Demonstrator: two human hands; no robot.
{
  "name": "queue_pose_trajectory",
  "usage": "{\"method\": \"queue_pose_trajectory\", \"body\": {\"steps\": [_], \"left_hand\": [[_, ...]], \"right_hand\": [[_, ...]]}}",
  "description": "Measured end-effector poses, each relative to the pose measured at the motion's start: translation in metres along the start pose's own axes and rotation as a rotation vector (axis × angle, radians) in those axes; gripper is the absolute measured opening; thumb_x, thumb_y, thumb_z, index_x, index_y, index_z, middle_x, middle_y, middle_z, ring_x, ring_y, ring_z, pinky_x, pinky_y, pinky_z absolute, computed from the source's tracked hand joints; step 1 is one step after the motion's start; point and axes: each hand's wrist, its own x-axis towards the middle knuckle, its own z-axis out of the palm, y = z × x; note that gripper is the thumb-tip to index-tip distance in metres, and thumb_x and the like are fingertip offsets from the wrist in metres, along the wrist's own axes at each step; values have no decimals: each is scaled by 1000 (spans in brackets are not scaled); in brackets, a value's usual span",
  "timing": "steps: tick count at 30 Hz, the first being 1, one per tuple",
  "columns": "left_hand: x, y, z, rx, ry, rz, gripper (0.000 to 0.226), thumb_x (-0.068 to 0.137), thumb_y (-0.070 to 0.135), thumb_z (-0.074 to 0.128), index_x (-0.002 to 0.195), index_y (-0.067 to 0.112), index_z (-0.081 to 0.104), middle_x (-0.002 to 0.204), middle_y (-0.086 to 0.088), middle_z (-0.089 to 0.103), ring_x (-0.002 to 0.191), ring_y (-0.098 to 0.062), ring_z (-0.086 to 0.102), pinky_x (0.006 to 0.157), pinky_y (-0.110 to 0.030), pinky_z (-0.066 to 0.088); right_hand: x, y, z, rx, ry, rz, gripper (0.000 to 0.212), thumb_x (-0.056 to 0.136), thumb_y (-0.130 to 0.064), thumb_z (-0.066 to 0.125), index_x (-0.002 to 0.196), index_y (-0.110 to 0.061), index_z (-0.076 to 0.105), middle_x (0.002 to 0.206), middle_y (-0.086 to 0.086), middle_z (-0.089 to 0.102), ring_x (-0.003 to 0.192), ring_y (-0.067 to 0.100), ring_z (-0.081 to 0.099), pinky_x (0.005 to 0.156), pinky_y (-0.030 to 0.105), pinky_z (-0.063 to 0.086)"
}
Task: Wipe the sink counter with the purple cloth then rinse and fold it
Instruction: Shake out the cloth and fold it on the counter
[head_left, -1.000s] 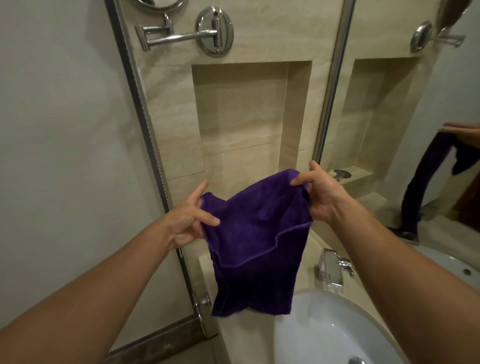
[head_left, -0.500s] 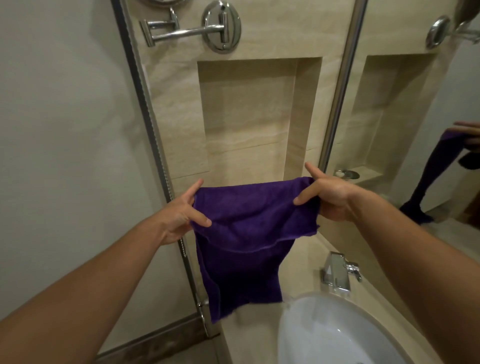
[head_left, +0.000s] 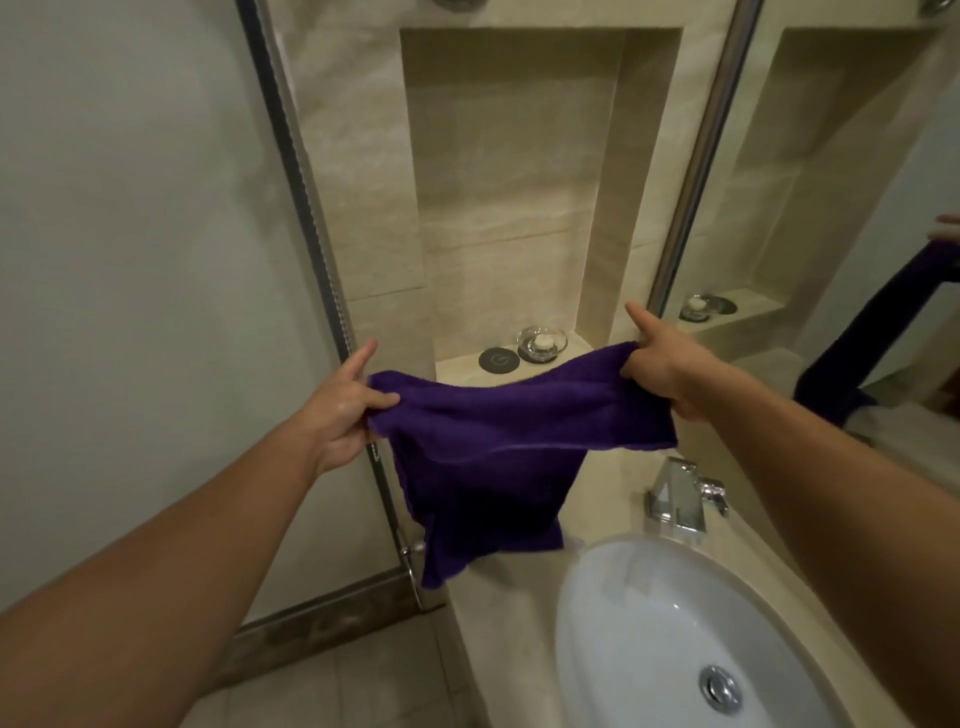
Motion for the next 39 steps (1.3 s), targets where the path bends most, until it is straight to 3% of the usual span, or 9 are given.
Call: {"method": "queue_pose_trajectory", "body": {"steps": [7, 11, 15, 19, 23, 26, 28, 32, 39], "left_hand": [[-16, -25, -15, -76, -40, -239, 111, 63, -23, 60, 152, 37, 32, 153, -10, 39, 103, -29, 69, 69, -45, 62], [-19, -38, -12, -73, -39, -234, 126, 52, -26, 57, 153, 42, 27, 163, -3, 22, 128, -31, 52, 67, -46, 61], [-21, -37, 4, -53, -33, -209, 109, 72, -31, 49, 153, 38, 27, 165, -6, 12, 115, -29, 59, 64, -35, 62], [-28, -29, 32, -51, -126, -187, 103, 79, -30, 43, 154, 38, 26, 164, -14, 13, 109, -26, 63, 51, -27, 57], [-35, -26, 53, -46, -96, -138, 97, 82, -28, 43, 154, 36, 29, 162, -25, 13, 69, -14, 69, 46, -24, 53], [-32, -30, 50, -83, -77, -143, 92, 83, -25, 48, 152, 33, 33, 133, -25, 52, 55, -13, 68, 52, -25, 58], [-30, -35, 45, 143, -28, -139, 79, 86, -9, 62, 148, 34, 39, 96, -14, 66, 64, -15, 71, 57, -28, 59], [-25, -49, 33, 705, 219, -129, 53, 88, 56, 63, 134, 32, 50, 108, -1, 64, 84, -22, 69, 60, -30, 59], [-34, -66, 44, 995, 246, 256, 63, 89, 75, 35, 82, 18, 62, 82, -4, 64, 73, -22, 62, 63, -40, 52]], "right_hand": [[-3, 15, 25, 272, -154, 106, 105, 88, 6, 57, 153, -50, -3, 162, 8, 20, 102, 27, 54, 76, 40, 55], [-7, 20, 40, 478, -290, 86, 98, 83, 16, 58, 151, -46, 24, 128, 5, 55, 104, 31, 63, 74, 41, 58], [-23, 21, 65, 267, -437, 32, 65, 71, -12, 86, 126, -38, 64, 113, 11, 70, 99, 30, 71, 90, 45, 58], [-45, 11, 113, -141, -570, -155, 74, 60, -43, 92, 128, -39, 62, 116, -1, 66, 102, 21, 66, 93, 40, 55], [-46, 7, 149, -237, -335, -357, 36, 73, -44, 83, 104, -30, 71, 89, -10, 70, 87, 14, 64, 79, 32, 52], [-41, 10, 152, -285, -245, -429, 9, 82, -42, 74, 82, -34, 70, 76, -10, 69, 76, 13, 64, 73, 36, 55], [-40, 13, 149, -330, -203, -424, 19, 83, -42, 73, 69, -34, 63, 69, -10, 66, 70, 13, 63, 67, 34, 54], [-31, 17, 142, -255, -69, -301, 17, 82, -33, 73, 69, -24, 66, 67, -6, 67, 69, 14, 64, 68, 35, 57], [-28, 13, 142, -239, -53, -264, 19, 83, -30, 73, 68, -21, 65, 66, -2, 66, 68, 17, 64, 60, 30, 52]]}}
